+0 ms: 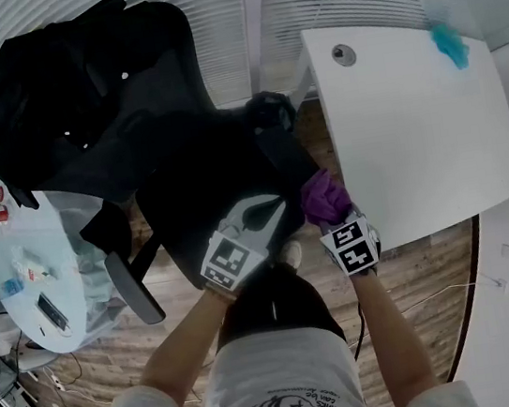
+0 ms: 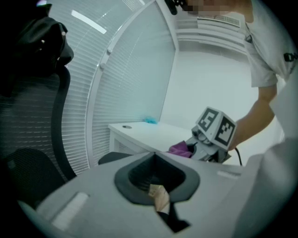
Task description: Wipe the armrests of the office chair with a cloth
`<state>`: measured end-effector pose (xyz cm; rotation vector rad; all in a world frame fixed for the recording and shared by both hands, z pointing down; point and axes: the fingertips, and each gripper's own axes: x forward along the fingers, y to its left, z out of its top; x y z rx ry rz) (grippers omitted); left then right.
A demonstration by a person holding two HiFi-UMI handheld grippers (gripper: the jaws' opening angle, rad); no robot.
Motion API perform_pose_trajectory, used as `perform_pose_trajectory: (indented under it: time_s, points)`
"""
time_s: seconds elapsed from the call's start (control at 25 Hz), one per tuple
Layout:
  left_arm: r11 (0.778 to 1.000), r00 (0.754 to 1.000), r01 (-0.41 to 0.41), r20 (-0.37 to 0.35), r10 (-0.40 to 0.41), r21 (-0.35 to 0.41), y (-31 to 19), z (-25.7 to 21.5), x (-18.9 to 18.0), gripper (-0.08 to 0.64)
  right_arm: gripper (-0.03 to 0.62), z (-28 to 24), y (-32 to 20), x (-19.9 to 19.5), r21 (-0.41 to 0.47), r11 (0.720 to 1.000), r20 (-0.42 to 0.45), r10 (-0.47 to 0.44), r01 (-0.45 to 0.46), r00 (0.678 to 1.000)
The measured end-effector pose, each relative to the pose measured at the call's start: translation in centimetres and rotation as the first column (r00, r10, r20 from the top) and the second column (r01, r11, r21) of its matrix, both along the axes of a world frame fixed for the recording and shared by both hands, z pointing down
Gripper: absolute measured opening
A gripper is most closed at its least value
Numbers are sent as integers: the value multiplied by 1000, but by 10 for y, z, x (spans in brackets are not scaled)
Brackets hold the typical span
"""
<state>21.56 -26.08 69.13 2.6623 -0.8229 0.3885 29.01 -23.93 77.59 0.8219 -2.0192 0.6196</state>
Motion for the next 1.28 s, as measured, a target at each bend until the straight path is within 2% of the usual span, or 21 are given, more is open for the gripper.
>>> perform_pose_trajectory:
  time_s: [0.24, 0.48, 0.8, 1.28]
  points:
    - [1000, 1000, -1, -1, 1, -5, 3, 1, 0, 2, 31, 0, 0, 0, -16, 1000, 12, -11, 11, 1000]
    - [1000, 1000, 5, 3, -5, -5, 2, 2, -8, 2, 31, 1, -21, -13, -7, 999, 28, -42, 42, 999]
    - [999, 999, 37, 6, -37, -14, -2, 8, -27, 2, 31, 5, -67, -45, 5, 995, 29, -98, 98, 995]
    - [998, 998, 67, 1, -67, -19, -10, 10, -45, 2, 31, 15, -139, -101, 24, 991, 46, -129, 128, 991]
